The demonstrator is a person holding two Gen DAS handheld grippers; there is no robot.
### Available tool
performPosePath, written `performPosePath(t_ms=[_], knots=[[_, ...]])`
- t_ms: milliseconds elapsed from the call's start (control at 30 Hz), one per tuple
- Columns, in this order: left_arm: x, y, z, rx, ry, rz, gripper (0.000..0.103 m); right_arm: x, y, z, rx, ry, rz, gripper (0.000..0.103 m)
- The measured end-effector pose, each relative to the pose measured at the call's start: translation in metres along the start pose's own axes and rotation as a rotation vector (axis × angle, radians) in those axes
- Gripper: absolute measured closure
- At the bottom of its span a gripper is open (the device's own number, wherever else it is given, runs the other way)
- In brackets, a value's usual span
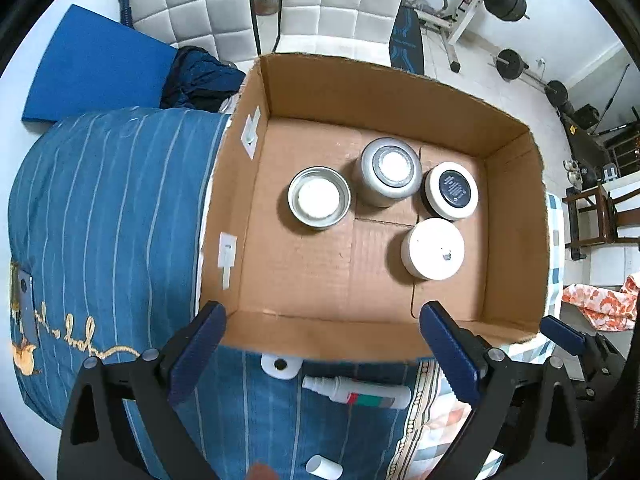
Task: Organize rigid objects
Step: 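Open both tools to release the items and lift out of the box, then grasp the white case with the left tool while the right tool grasps the spray bottle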
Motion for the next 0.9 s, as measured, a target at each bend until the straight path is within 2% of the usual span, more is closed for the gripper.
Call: performPosePath(t_ms=[333, 533, 633, 767, 900], knots=[[0.001, 0.05, -0.026, -0.104, 0.025, 0.029, 0.004, -0.015, 0.051, -0.024, -0.11, 0.015, 0.033, 0.0], [0.002, 0.061, -0.053, -0.137, 0.026, 0.08, 0.004, -0.022, 0.049, -0.057, -0.084, 0.056, 0.079, 0.0], [0.008, 0.052, -0.075, -0.115, 0.025, 0.105, 0.004, -0.021, 0.033, -0.08, -0.042, 0.081, 0.107, 0.0], [0.026, 0.022, -0.108, -0.025, 0.045, 0.114, 0.004, -0.003, 0.002, -0.109, 0.026, 0.15, 0.13, 0.0], [0.047, -0.006, -0.13, 0.043, 0.036, 0.142, 0.004, 0.029, -0.036, -0.123, 0.068, 0.244, 0.1, 0.004]])
Point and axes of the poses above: each gripper's, at about its wrist camera, not at the fingertips, and y roughly against the way its jaws point, x to its left, z to its top, the point moved 3 cm from there along -y, roughly the way its jaws point, and after that the axes turned 9 degrees about -x, right-handed, at the moved point
